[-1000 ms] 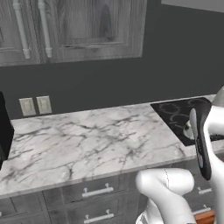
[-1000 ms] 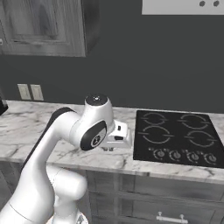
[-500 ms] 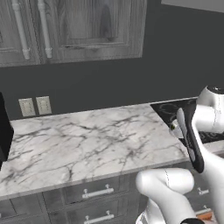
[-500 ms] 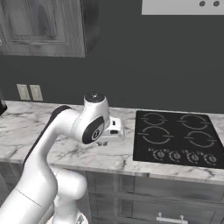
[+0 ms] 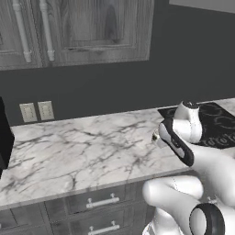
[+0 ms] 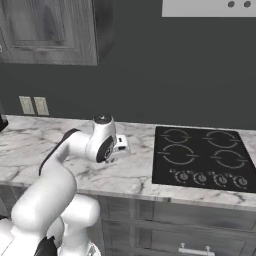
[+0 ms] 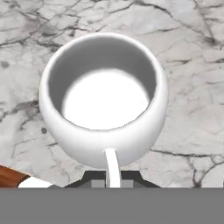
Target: Clear the mugs and bowl far away from the sink.
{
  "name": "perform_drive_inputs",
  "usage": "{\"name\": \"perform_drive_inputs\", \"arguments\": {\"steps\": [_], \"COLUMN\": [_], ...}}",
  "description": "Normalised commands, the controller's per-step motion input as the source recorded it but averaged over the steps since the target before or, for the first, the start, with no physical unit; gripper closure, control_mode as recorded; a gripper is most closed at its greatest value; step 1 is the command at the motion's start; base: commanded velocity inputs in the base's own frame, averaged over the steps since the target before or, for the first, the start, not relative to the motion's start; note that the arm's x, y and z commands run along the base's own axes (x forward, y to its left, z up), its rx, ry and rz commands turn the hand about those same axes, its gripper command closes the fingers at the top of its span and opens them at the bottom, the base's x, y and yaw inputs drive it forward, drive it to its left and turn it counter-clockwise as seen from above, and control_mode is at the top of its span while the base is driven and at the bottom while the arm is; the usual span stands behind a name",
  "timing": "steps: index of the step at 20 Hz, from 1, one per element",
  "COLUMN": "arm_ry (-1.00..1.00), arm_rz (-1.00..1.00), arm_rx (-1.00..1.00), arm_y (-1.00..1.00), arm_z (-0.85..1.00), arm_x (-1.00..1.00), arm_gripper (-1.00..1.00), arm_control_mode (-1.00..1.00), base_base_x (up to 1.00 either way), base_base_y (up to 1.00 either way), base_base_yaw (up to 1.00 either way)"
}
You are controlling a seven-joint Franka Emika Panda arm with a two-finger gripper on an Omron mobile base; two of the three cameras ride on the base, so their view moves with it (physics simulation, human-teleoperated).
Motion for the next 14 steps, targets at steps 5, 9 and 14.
{"name": "perform_drive_inputs", "arguments": {"steps": [5,9,14], "arm_ry": [0.01,0.00,0.00], "arm_rz": [0.09,0.06,0.07], "arm_rx": [0.00,0.00,0.00], "arm_y": [0.00,0.00,0.00], "arm_z": [-0.65,-0.49,-0.49], "arm_x": [0.50,0.34,0.27], "arm_gripper": [1.00,1.00,1.00], "arm_control_mode": [-1.00,-1.00,-1.00], "base_base_x": [0.00,0.00,0.00], "base_base_y": [0.00,0.00,0.00], "base_base_yaw": [0.00,0.00,0.00]}}
